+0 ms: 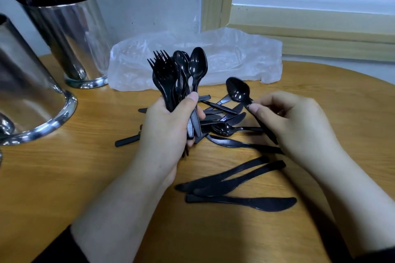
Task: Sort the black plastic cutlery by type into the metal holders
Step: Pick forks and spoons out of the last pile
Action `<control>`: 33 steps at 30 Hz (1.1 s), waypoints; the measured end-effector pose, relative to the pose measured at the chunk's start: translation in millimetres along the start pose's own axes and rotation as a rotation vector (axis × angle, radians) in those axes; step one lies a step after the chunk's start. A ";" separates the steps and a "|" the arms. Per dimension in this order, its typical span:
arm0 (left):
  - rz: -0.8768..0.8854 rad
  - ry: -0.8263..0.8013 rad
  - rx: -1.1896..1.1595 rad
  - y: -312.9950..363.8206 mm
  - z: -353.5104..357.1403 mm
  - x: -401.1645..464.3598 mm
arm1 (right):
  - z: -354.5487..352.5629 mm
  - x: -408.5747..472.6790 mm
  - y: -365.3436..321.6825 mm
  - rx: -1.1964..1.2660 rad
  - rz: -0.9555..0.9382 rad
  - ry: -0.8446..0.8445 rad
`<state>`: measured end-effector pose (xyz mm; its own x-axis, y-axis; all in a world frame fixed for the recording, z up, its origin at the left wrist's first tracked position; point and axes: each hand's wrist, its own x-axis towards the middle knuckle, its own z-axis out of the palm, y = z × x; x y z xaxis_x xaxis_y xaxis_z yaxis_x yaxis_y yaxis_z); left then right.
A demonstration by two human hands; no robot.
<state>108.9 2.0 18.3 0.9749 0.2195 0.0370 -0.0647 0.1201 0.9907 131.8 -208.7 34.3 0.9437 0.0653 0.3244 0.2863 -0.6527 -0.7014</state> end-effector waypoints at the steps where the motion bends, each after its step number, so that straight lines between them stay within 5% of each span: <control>1: -0.004 -0.007 0.004 -0.3 1.2 -0.9 | 0.0 -0.3 -2.7 0.092 0.037 0.022; 9: -0.058 -0.108 0.038 1.0 15.8 -15.7 | 20.1 -8.1 -14.5 0.811 0.271 -0.029; 15: -0.037 -0.139 0.105 -4.1 20.0 -19.6 | 26.9 -12.5 -22.0 0.838 0.283 -0.065; 26: -0.116 -0.295 -0.019 -1.1 25.4 -25.5 | 22.0 -13.4 -26.9 0.613 0.217 -0.003; 30: -0.073 -0.196 -0.009 0.0 16.2 -16.3 | 7.1 -2.8 -6.4 0.184 0.088 0.029; 33: -0.029 -0.057 -0.033 3.7 6.0 -6.2 | -4.7 3.6 8.8 -0.184 -0.016 -0.145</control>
<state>103.9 -4.7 22.5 0.9869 0.1605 0.0171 -0.0428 0.1579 0.9865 137.0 -217.8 32.3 0.9569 0.1763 0.2308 0.2794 -0.7762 -0.5652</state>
